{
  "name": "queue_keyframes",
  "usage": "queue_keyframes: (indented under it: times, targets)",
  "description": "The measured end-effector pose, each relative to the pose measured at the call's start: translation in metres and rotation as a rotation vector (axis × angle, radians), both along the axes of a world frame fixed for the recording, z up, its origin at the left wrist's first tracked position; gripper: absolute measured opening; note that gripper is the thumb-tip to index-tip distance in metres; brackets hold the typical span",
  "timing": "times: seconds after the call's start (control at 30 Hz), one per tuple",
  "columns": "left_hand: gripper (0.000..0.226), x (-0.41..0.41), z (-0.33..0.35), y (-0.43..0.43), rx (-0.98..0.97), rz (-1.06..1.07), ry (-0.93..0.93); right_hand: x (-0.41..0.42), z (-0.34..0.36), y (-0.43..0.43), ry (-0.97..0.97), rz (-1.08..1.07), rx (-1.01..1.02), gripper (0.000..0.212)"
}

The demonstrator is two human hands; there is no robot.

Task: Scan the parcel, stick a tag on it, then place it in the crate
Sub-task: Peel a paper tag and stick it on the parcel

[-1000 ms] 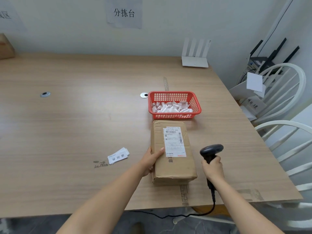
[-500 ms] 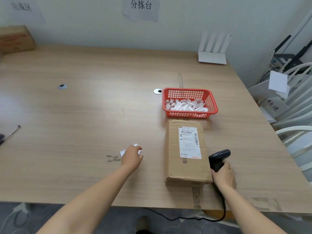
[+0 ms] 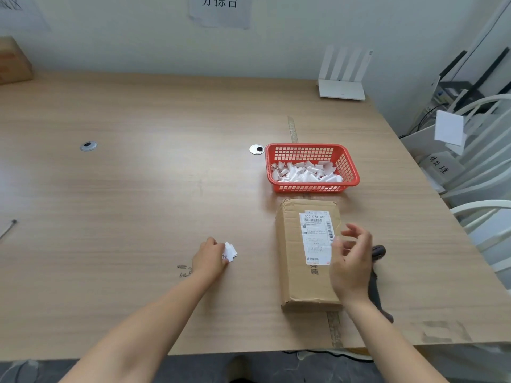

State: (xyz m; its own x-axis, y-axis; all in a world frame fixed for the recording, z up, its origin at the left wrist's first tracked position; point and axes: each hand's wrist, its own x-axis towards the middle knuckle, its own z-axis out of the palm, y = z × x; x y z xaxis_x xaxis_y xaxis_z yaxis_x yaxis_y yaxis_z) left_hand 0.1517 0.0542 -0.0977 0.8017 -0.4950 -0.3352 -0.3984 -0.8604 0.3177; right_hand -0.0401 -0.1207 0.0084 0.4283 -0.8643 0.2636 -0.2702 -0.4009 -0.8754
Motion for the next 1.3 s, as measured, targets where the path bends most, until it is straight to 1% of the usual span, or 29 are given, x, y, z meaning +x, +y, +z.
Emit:
queue_keyframes:
  times: [0.07, 0.13, 0.27, 0.33, 0.47, 0.53, 0.63, 0.7, 0.8, 0.87, 0.93, 0.97, 1.03, 1.07, 1.1, 1.2, 1.23, 1.3]
  targets:
    - [0.029, 0.005, -0.001, 0.000, 0.007, -0.011, 0.006, 0.014, 0.003, 0.018, 0.008, 0.119, 0.034, 0.023]
    - [0.031, 0.009, 0.000, -0.001, 0.012, -0.022, 0.007, 0.027, 0.002, 0.034, 0.068, 0.230, 0.090, 0.024]
    - [0.034, 0.013, 0.000, 0.000, -0.010, -0.017, 0.004, 0.048, -0.018, 0.063, 0.362, 0.504, 0.149, 0.027]
    - [0.032, 0.014, -0.001, 0.000, -0.041, -0.006, -0.007, 0.055, -0.030, 0.074, 0.477, 0.607, 0.186, 0.027]
    - [0.018, 0.013, 0.000, 0.003, -0.087, 0.026, -0.031, 0.070, -0.046, 0.083, 0.598, 0.681, 0.218, 0.021]
    - [0.016, 0.012, -0.001, 0.006, -0.104, 0.042, -0.030, 0.075, -0.053, 0.085, 0.631, 0.687, 0.222, 0.020]
    - [0.012, 0.011, 0.003, 0.011, -0.211, 0.148, 0.018, 0.082, -0.060, 0.086, 0.661, 0.659, 0.229, 0.021]
    - [0.014, 0.013, 0.006, 0.014, -0.289, 0.239, 0.069, 0.086, -0.063, 0.085, 0.673, 0.636, 0.244, 0.021]
    - [0.007, 0.015, 0.010, 0.016, -0.375, 0.349, 0.136, 0.091, -0.068, 0.084, 0.688, 0.621, 0.265, 0.022]
    - [0.012, 0.015, 0.014, 0.018, -0.436, 0.422, 0.177, 0.095, -0.069, 0.083, 0.690, 0.622, 0.270, 0.022]
    - [0.012, 0.015, 0.018, 0.018, -0.537, 0.528, 0.220, 0.098, -0.067, 0.081, 0.675, 0.622, 0.273, 0.022]
    - [0.016, 0.016, 0.021, 0.018, -0.583, 0.583, 0.241, 0.100, -0.065, 0.080, 0.658, 0.620, 0.275, 0.021]
    - [0.022, 0.014, 0.030, 0.017, -0.706, 0.723, 0.366, 0.105, -0.060, 0.078, 0.594, 0.618, 0.274, 0.022]
    - [0.018, 0.012, 0.035, 0.015, -0.778, 0.767, 0.443, 0.108, -0.058, 0.078, 0.550, 0.615, 0.286, 0.024]
    - [0.014, 0.009, 0.041, 0.013, -0.843, 0.792, 0.501, 0.111, -0.054, 0.077, 0.505, 0.618, 0.310, 0.027]
    - [0.023, 0.000, 0.061, 0.002, -1.022, 0.780, 0.688, 0.118, -0.042, 0.071, 0.419, 0.639, 0.413, 0.034]
    - [0.023, -0.003, 0.066, -0.004, -1.069, 0.758, 0.737, 0.118, -0.038, 0.068, 0.390, 0.632, 0.438, 0.033]
    - [0.020, -0.007, 0.075, -0.016, -1.113, 0.704, 0.782, 0.118, -0.031, 0.058, 0.328, 0.602, 0.434, 0.021]
